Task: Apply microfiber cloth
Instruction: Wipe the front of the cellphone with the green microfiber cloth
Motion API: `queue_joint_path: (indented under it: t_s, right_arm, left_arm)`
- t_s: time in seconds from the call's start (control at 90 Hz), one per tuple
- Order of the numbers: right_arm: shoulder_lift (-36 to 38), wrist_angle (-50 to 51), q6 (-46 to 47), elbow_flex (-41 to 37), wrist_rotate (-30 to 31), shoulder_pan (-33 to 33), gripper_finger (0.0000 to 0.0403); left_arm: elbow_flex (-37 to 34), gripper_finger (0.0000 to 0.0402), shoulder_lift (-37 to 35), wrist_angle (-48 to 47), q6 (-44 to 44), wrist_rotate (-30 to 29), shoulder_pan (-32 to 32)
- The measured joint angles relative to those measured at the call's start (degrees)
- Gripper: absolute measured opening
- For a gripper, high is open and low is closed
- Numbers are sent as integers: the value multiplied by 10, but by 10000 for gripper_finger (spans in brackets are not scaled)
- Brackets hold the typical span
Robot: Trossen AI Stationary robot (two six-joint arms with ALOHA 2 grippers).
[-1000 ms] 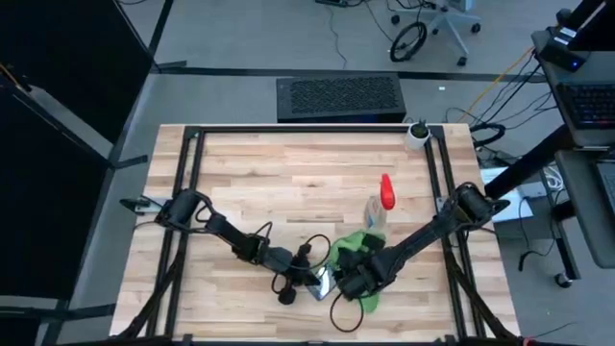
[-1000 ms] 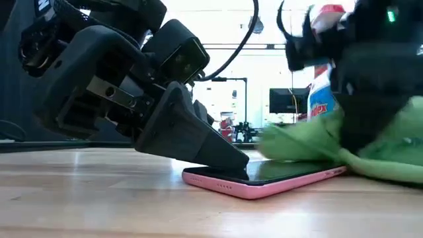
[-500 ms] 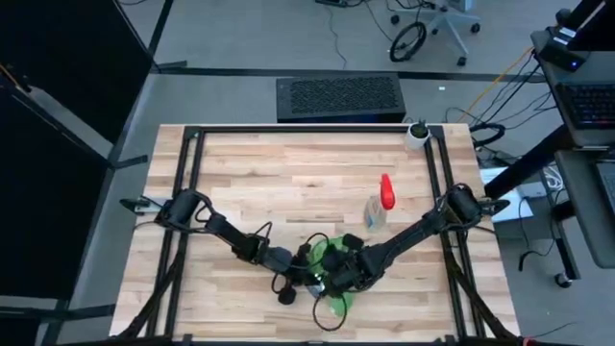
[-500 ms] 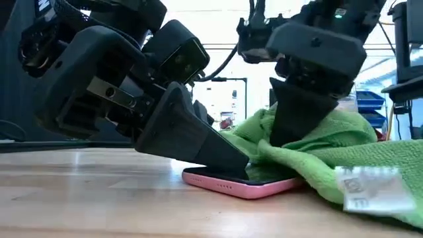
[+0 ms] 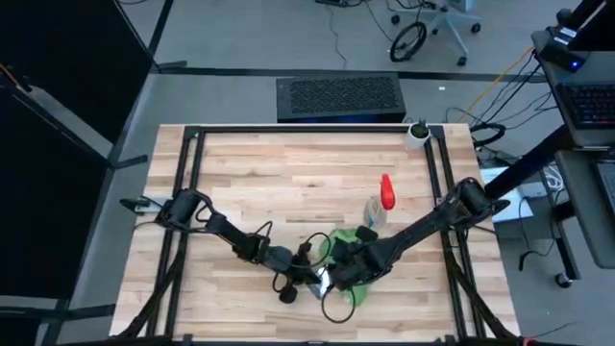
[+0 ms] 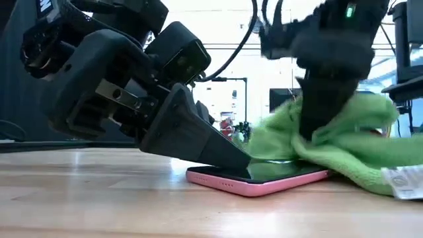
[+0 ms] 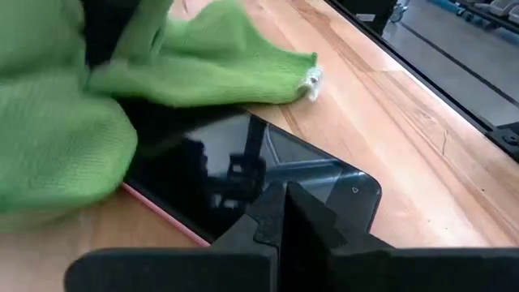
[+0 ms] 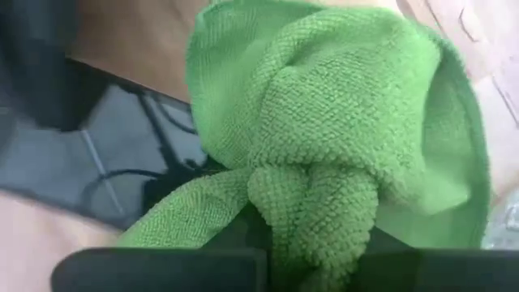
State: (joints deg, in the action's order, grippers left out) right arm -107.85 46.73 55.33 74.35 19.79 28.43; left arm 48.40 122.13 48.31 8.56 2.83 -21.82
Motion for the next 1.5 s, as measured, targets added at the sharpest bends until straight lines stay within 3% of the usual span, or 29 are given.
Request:
queue_joint_path:
  t_s: [0.344, 0.644, 0.822, 0.989, 1.133, 1.333, 1.5]
  right_arm:
    - [54, 47, 65, 1, 16, 53, 25]
    - [26, 50, 176, 1, 24, 108, 32]
    - [24, 79, 250, 2, 28, 146, 81]
    - [22, 192, 354, 2, 23, 182, 132]
    - [22, 285, 453, 2, -26, 205, 177]
    - [31, 247, 504, 2, -74, 213, 241]
    - [31, 187, 479, 2, -64, 213, 274]
  left_arm:
    - [-3, 0, -39, -32, -3, 6, 2]
    - [-1, 0, -101, -130, -5, -1, 6]
    - [-1, 0, -127, -214, -29, -11, 15]
    - [-1, 0, -131, -253, -30, -15, 37]
    - [-1, 0, -131, -255, -29, -16, 50]
    - [-1, 0, -132, -255, -29, -16, 51]
    - [-1, 0, -132, -253, -29, -16, 51]
